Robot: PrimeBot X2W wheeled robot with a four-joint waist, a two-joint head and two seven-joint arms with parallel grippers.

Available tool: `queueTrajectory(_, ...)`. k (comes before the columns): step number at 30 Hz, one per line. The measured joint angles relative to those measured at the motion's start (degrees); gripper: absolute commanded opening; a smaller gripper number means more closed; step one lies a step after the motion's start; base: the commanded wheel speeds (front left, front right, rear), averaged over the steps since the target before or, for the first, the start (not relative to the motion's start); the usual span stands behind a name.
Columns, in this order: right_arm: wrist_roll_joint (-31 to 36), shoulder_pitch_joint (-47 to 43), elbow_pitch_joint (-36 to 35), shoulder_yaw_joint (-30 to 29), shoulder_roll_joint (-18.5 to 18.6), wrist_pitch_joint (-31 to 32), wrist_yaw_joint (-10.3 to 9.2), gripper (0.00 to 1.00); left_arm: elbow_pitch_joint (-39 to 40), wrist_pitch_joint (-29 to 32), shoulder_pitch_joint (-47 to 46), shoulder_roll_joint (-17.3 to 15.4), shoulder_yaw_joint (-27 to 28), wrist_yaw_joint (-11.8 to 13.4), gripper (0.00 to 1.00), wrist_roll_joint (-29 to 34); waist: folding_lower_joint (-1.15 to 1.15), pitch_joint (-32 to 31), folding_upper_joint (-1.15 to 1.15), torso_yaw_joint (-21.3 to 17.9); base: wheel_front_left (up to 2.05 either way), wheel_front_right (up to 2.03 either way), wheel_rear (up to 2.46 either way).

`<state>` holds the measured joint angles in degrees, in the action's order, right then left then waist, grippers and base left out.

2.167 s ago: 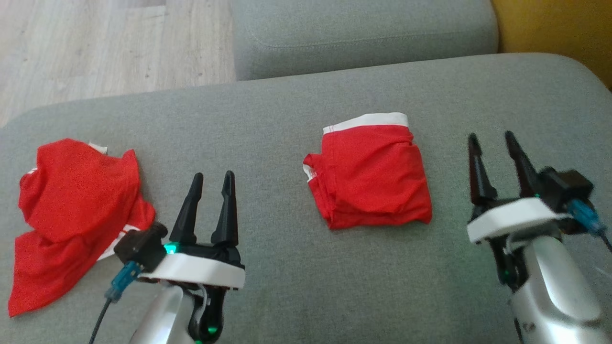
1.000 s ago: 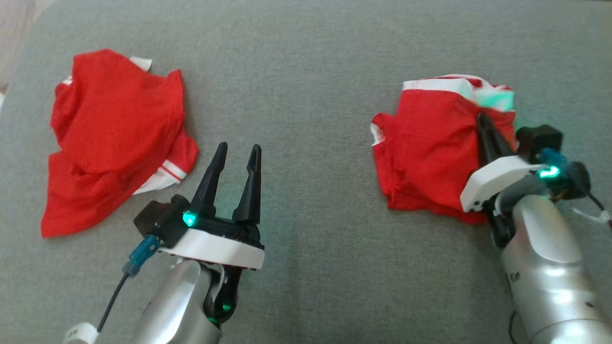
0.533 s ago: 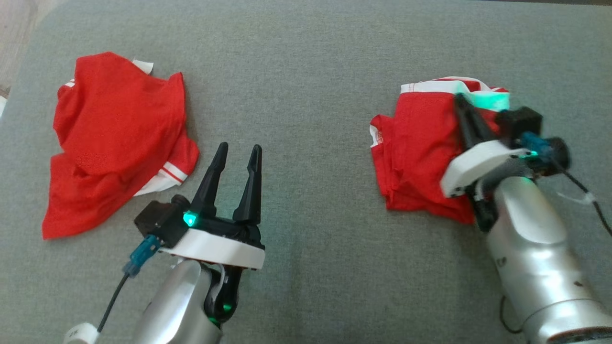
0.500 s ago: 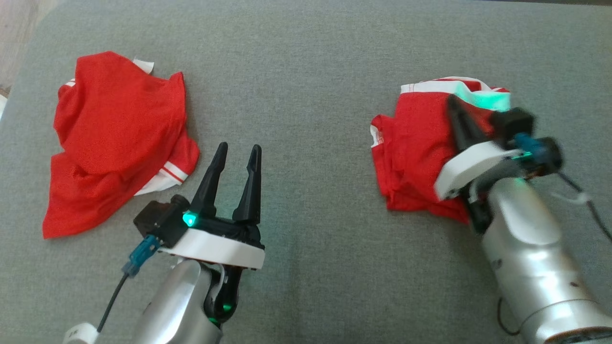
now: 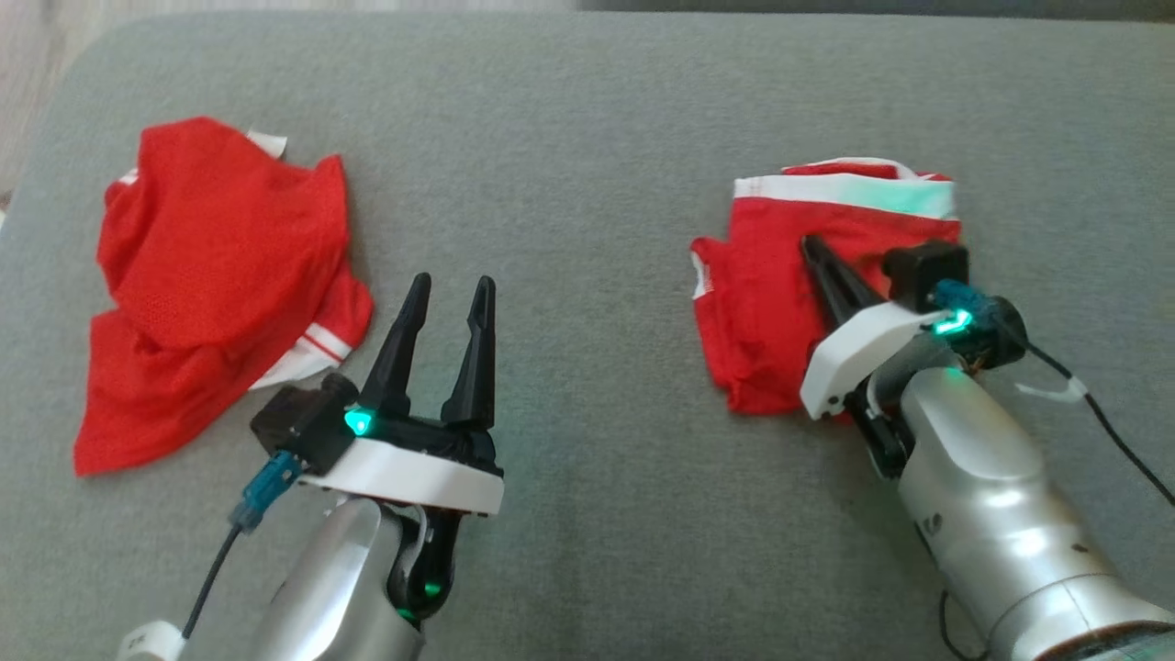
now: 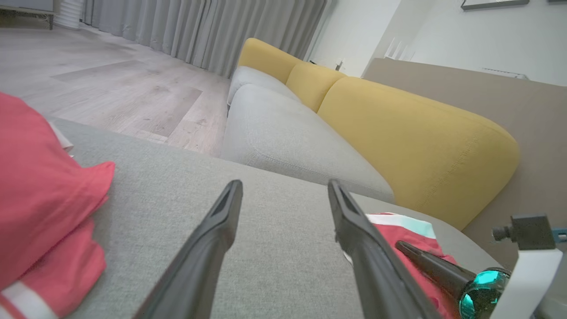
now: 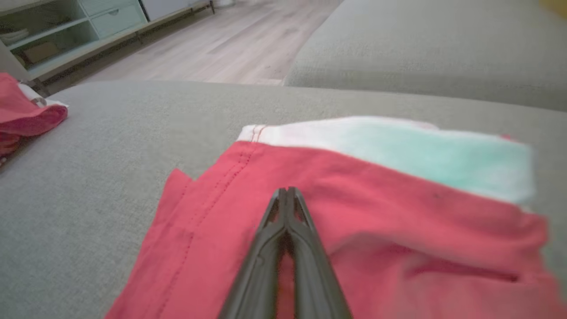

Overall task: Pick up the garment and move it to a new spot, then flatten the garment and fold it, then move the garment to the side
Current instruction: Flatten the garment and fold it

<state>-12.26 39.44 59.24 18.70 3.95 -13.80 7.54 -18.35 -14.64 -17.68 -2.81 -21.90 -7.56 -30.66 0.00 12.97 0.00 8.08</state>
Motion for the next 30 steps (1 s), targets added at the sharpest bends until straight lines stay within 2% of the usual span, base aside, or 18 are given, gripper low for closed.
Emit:
queueTrajectory(4, 0.7, -0.3, -4.8, -3.1, 0.3, -0.4, 0.0, 0.0, 0.0, 0.0, 0.2, 0.0, 0.7, 0.0, 1.0, 0.1, 0.0, -1.0, 0.0, -1.3, 0.0, 0.0, 0.0)
queueTrajectory(8, 4.8, -2.4, -17.1, -8.4, 1.6, -0.6, 0.0, 0.0, 0.1, -0.1, 0.5, 0.0, 1.7, 0.0, 1.0, 0.6, 0.0, -2.4, 0.0, -3.4, 0.0, 0.0, 0.0)
queueTrajectory(15, 7.8, -17.6, -29.9, -18.1, 1.0, -0.6, 0.0, 0.0, 0.2, -0.1, 2.3, 0.0, 3.2, 0.0, 1.0, 1.0, -0.01, -5.4, 0.0, -6.4, 0.0, 0.0, 0.0)
queueTrajectory(16, 7.9, -19.2, -31.3, -19.5, 0.6, -0.6, 0.0, 0.21, 0.2, -0.1, 2.9, 0.0, 3.5, 0.0, 1.0, 1.0, -0.01, -5.8, 0.0, -6.8, 0.0, 0.0, 0.0)
queueTrajectory(17, 8.2, -20.5, -32.5, -20.5, 0.3, -0.6, 0.0, 1.0, 0.2, -0.1, 3.6, 0.0, 3.6, 0.0, 1.0, 1.0, -0.01, -6.2, 0.0, -7.1, 0.0, 0.0, 0.0)
queueTrajectory(22, 8.5, -25.5, -36.4, -21.2, -0.6, -0.6, 0.0, 1.0, -0.3, -0.1, 6.4, 0.0, 4.8, 0.0, 1.0, 1.0, -0.01, -7.9, 0.0, -8.9, 0.0, 0.0, 0.0)
queueTrajectory(30, 5.0, -30.1, -37.2, -20.0, -1.2, -0.6, 0.0, 1.0, -1.7, -0.1, 8.7, 0.0, 5.5, 0.0, 1.0, 1.0, -0.01, -9.2, 0.0, -10.2, 0.0, 0.0, 0.0)
